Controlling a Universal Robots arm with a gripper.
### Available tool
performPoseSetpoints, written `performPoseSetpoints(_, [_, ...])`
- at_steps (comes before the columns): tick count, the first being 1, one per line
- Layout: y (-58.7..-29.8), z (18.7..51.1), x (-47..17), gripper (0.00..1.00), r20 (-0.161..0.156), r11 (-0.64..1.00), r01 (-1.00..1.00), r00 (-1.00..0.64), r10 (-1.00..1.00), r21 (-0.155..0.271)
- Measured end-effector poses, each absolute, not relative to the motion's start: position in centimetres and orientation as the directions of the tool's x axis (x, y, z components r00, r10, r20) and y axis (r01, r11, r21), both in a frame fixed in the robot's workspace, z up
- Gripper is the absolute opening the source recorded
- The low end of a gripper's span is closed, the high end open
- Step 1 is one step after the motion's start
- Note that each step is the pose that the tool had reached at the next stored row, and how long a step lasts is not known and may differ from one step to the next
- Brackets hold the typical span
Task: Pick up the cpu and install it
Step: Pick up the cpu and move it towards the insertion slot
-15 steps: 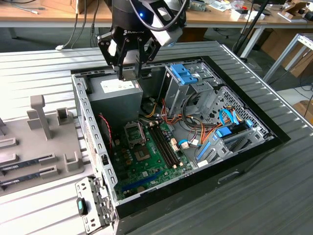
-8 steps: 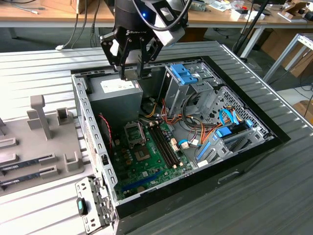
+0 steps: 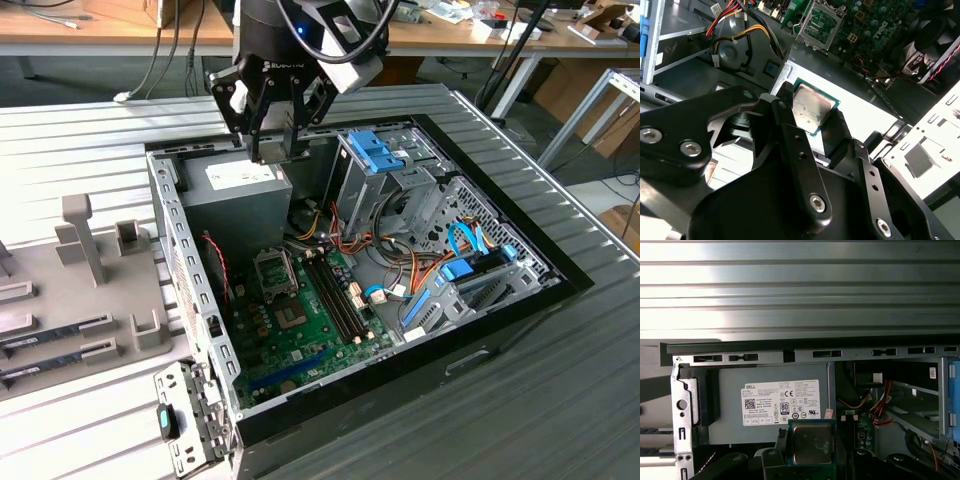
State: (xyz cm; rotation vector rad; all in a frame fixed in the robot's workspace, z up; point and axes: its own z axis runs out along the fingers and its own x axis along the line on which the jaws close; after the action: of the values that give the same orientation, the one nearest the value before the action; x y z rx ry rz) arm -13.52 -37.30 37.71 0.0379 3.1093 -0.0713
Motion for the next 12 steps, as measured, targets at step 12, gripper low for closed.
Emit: performPoseSetpoints(12, [-37.3,37.69,-12.83,0.47,-0.032,0.999,0.025,-0.999,0.024,-0.045])
